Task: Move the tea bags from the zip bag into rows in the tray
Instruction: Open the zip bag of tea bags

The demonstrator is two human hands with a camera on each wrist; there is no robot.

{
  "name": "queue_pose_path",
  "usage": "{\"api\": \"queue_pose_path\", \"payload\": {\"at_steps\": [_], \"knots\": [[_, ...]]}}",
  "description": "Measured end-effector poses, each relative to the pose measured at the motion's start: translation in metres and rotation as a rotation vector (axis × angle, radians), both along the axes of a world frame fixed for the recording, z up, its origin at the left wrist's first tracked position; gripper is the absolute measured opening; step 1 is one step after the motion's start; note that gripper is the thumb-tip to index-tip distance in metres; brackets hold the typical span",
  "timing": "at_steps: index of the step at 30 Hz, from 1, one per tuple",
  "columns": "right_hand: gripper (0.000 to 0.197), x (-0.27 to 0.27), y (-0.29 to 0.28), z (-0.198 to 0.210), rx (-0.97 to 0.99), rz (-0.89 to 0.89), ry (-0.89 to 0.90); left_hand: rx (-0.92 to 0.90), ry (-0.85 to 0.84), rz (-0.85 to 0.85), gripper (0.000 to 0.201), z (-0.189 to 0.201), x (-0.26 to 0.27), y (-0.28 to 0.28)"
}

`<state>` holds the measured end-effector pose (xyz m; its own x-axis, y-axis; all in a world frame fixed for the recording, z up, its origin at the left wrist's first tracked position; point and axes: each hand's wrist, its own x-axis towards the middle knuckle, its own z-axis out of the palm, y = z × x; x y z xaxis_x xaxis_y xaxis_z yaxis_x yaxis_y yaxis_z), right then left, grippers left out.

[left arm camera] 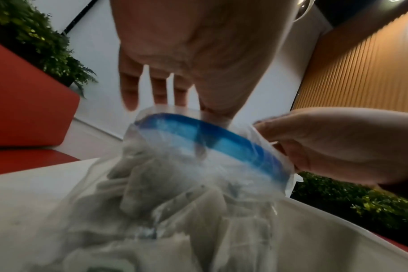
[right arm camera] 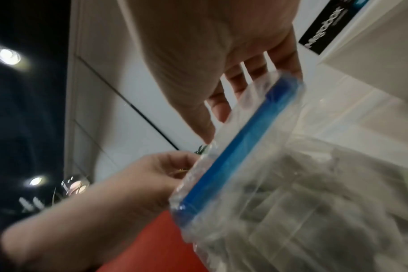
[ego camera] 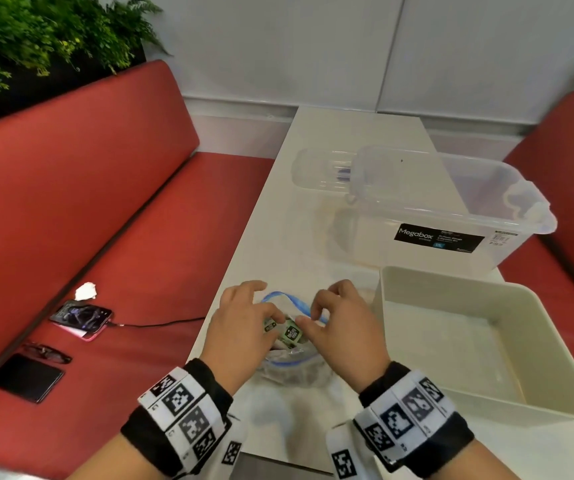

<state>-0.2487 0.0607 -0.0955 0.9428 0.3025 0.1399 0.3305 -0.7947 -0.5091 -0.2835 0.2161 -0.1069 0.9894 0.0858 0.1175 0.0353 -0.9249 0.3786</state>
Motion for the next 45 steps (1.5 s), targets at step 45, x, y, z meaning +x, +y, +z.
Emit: {"api": "queue_pose_path", "payload": {"at_steps": [45], "knots": [[0.04,0.016,0.003,0.003,-0.603,0.098,0.084,-0.463,0.116,0.07,0.058,-0.023,-0.02,-0.048]]}}
